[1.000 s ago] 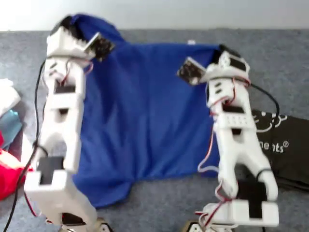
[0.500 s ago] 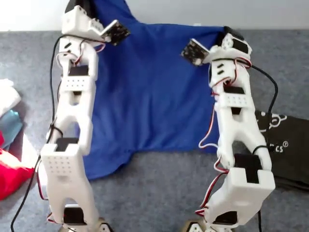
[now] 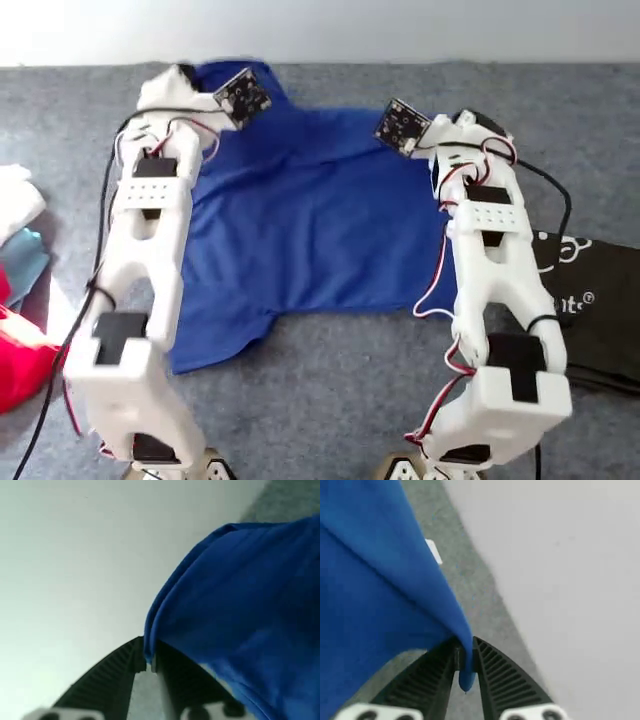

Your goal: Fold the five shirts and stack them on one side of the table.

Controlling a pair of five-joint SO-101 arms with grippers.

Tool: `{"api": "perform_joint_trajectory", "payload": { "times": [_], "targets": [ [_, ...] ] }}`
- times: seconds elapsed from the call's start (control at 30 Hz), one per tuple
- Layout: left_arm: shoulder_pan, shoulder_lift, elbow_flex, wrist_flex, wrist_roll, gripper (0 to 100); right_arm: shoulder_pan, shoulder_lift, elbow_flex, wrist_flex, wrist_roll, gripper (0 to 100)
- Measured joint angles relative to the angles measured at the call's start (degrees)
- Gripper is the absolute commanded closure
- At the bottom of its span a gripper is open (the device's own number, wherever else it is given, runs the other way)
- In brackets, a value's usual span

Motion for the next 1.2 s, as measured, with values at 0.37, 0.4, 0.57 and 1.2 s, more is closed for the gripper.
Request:
{"api": "perform_joint_trajectory", "payload": {
  "times": [0.37, 0.4, 0.57, 1.2],
  "targets": [
    [0.00, -20.13, 8.70, 38.15, 2.46, 99, 0.97, -9.85, 1.49, 27.87, -5.19, 98.9],
    [0.00, -20.84, 8.70, 41.41, 2.46, 99, 0.97, -10.46, 1.49, 30.59, -6.07, 98.9],
    [-1.05, -22.15, 8.70, 53.54, 2.73, 99, 1.05, -12.57, 1.49, 41.49, -8.97, 98.9],
    [-2.46, -22.42, 13.01, 77.45, -3.69, 99, 3.78, -13.71, 1.49, 50.73, -9.32, 98.9]
  ]
}}
